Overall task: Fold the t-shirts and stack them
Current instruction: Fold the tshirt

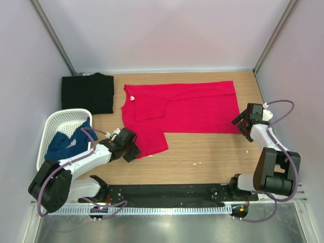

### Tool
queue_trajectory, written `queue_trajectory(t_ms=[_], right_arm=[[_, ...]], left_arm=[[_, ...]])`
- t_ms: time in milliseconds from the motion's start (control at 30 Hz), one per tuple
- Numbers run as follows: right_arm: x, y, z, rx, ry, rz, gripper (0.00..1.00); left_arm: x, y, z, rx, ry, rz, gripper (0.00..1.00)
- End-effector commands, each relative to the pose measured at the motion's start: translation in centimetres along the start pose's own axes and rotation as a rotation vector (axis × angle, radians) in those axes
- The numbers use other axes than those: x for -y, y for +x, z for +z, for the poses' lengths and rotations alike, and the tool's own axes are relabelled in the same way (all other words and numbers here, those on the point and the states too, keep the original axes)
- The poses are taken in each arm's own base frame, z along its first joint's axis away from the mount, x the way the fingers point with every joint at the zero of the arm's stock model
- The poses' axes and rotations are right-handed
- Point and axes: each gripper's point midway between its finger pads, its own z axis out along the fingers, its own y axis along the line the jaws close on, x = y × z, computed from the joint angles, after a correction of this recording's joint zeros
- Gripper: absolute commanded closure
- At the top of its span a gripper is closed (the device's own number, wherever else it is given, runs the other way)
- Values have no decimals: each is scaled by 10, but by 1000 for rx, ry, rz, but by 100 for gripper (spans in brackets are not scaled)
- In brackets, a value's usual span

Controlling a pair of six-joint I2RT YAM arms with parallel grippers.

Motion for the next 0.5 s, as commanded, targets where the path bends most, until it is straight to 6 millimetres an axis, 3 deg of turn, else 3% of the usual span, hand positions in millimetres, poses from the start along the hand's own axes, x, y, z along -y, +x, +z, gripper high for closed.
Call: queue_trajectory(t_ms=[0,167,333,467], right_arm=[[-8,-12,9,51,-21,27,14],[-7,-12,17,49,1,30,14],[2,-7,23,43,42,20,18],[8,-5,27,40,71,15,21]], left_arm=[[6,-7,4,46,-2,-6,60],[2,-6,6,45,-20,-7,71],[-3,-7,5,52,-55,1,98],[-1,-9,1,62,-68,43,100]])
